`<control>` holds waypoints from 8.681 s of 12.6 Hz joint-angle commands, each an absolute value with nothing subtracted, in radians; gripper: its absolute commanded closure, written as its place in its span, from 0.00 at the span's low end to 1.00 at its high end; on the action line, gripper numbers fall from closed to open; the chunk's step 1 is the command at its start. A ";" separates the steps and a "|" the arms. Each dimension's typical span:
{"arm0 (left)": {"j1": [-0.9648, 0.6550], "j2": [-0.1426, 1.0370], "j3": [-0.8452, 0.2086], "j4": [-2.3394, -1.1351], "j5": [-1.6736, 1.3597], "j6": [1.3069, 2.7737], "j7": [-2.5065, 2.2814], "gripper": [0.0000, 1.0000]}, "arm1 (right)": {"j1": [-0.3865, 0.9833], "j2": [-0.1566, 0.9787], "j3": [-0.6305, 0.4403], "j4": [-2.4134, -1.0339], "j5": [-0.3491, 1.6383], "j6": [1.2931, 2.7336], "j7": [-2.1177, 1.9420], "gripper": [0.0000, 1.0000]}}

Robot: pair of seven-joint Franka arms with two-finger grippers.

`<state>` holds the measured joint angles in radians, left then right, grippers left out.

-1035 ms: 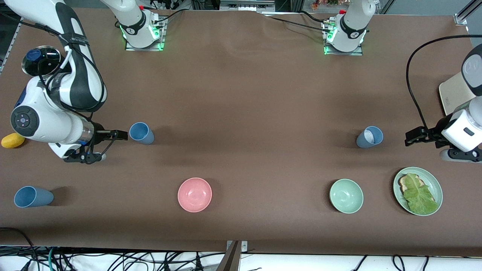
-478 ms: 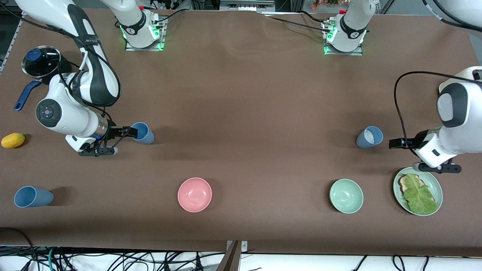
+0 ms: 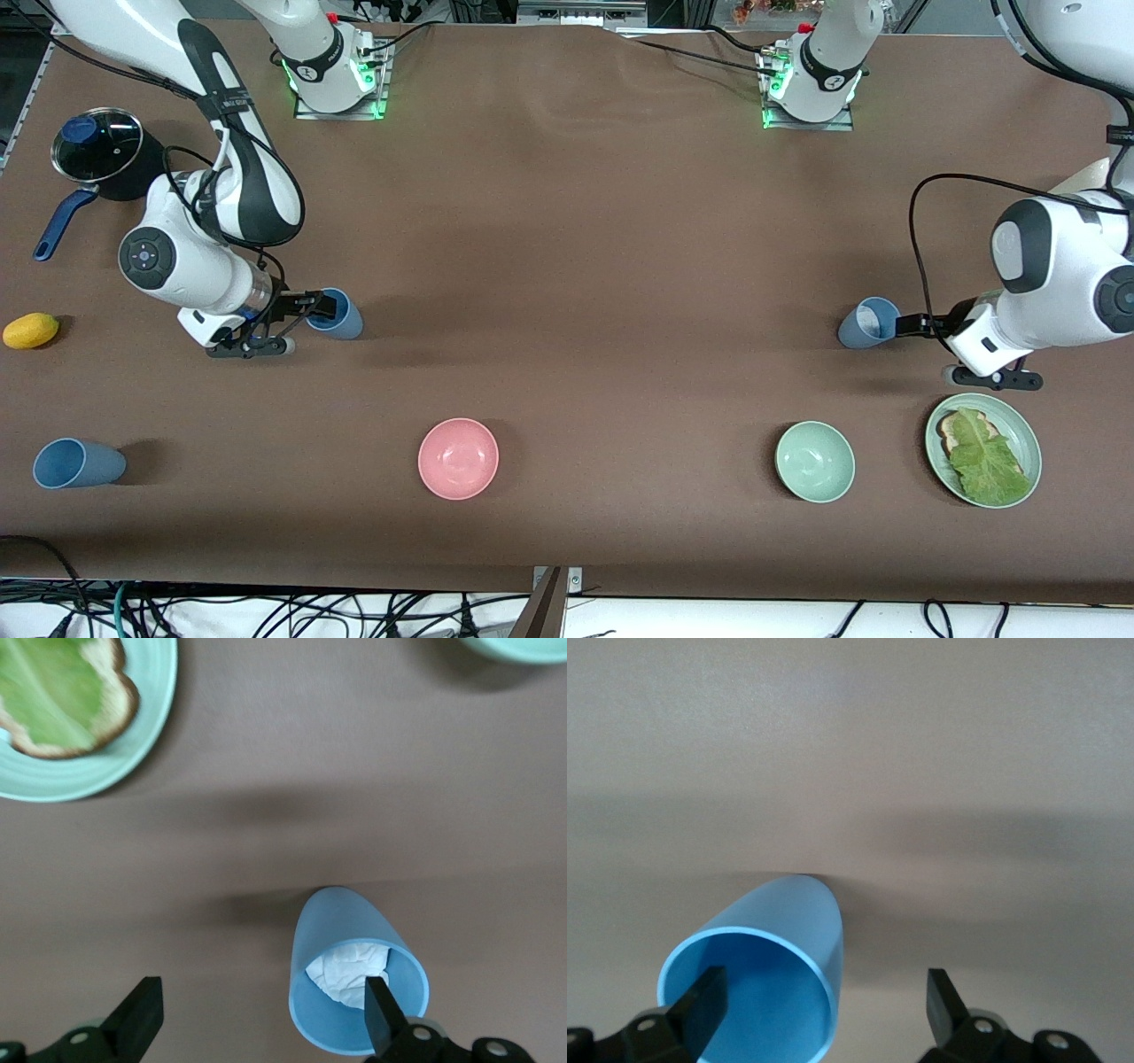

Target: Stack blue cups with both arms

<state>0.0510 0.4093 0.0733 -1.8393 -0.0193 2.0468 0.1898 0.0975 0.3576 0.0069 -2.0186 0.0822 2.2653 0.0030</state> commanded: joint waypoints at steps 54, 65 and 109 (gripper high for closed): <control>0.115 0.476 -0.091 -1.401 0.028 1.575 -0.103 0.00 | 0.798 0.739 0.006 -1.108 0.058 2.138 1.355 1.00; 0.123 0.468 -0.100 -1.399 0.052 1.534 -0.077 0.00 | 0.790 0.785 0.003 -1.111 0.006 2.128 1.310 1.00; -0.025 0.199 -0.023 -1.605 0.044 1.660 -0.071 0.00 | 0.219 0.299 -0.170 -1.385 0.120 1.556 0.219 0.00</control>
<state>-0.0288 0.1810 -0.0256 -1.6222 0.0366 1.6573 -0.0892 0.2379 0.3182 -0.1706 -1.3653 0.1161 1.5587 0.2363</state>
